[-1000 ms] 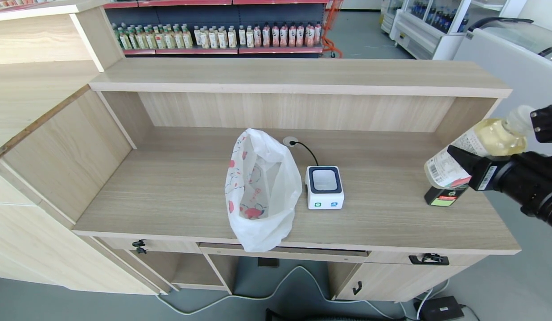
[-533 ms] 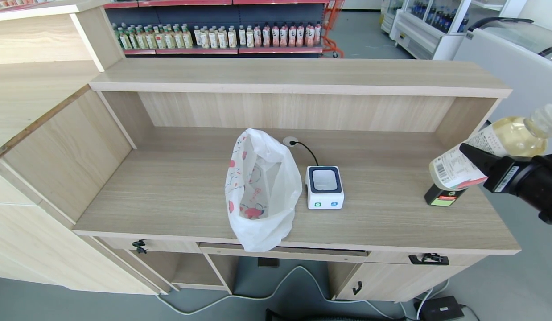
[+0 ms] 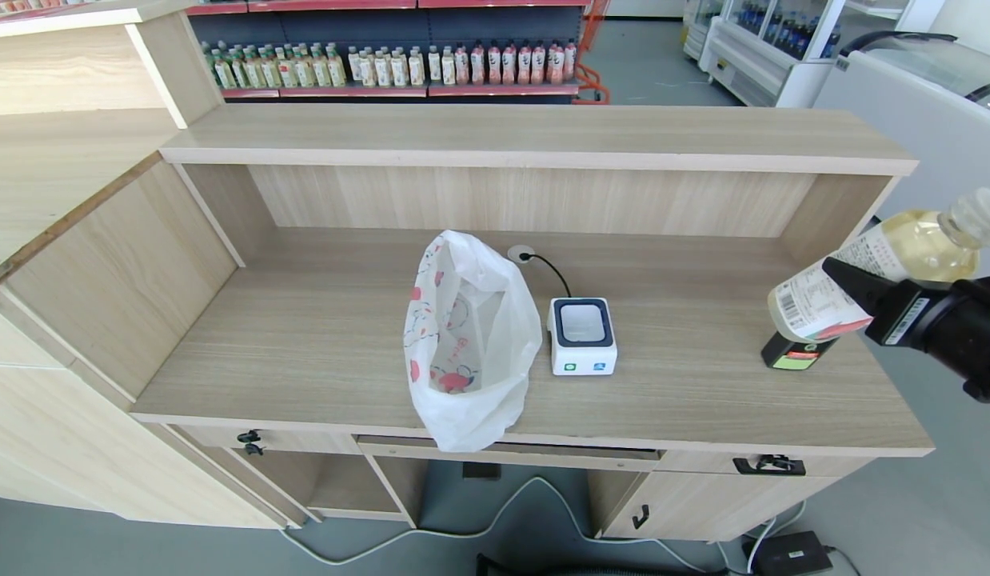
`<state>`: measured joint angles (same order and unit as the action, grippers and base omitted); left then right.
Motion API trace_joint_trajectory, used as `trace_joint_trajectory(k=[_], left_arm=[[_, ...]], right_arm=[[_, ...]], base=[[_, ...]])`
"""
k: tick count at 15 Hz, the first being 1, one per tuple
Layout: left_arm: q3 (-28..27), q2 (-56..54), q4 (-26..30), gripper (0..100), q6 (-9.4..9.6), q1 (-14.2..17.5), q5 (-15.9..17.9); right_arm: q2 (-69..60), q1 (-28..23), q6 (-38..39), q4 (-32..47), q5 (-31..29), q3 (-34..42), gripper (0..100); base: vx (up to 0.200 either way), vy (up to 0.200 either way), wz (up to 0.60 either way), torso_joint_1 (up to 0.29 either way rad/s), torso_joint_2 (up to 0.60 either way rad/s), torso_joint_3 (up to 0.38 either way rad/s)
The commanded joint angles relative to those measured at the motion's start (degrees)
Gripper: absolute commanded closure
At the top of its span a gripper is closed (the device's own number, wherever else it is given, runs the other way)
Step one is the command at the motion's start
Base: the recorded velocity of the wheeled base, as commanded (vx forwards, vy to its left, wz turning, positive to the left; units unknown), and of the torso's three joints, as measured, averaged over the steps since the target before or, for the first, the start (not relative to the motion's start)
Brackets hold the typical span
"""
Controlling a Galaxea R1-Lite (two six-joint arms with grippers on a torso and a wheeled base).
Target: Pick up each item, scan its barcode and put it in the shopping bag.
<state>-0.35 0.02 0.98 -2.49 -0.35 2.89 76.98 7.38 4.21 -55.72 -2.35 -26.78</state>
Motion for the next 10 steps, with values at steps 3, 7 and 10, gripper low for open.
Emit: trace_joint_trajectory(k=[3, 7, 10], left_arm=[[0.0, -0.02, -0.01, 0, 0.03, 0.0, 0.01], [0.09, -0.02, -0.1, 0, 0.2, 0.0, 0.01], [0.09, -0.02, -0.18, 0, 0.2, 0.0, 0.01]], right_arm=[[-0.26, 0.01, 0.01, -0.09, -0.02, 0.5, 100], [-0.08, 0.1, 0.01, -0.09, 0.07, 0.5, 100], [0.1, 0.1, 0.1, -0.18, 0.16, 0.42, 100]], base=[[0.0, 0.0, 0.0, 0.0, 0.0, 0.0], [0.0, 0.15, 0.0, -0.004, 0.0, 0.004], [0.0, 0.2, 0.0, 0.012, 0.01, 0.001]])
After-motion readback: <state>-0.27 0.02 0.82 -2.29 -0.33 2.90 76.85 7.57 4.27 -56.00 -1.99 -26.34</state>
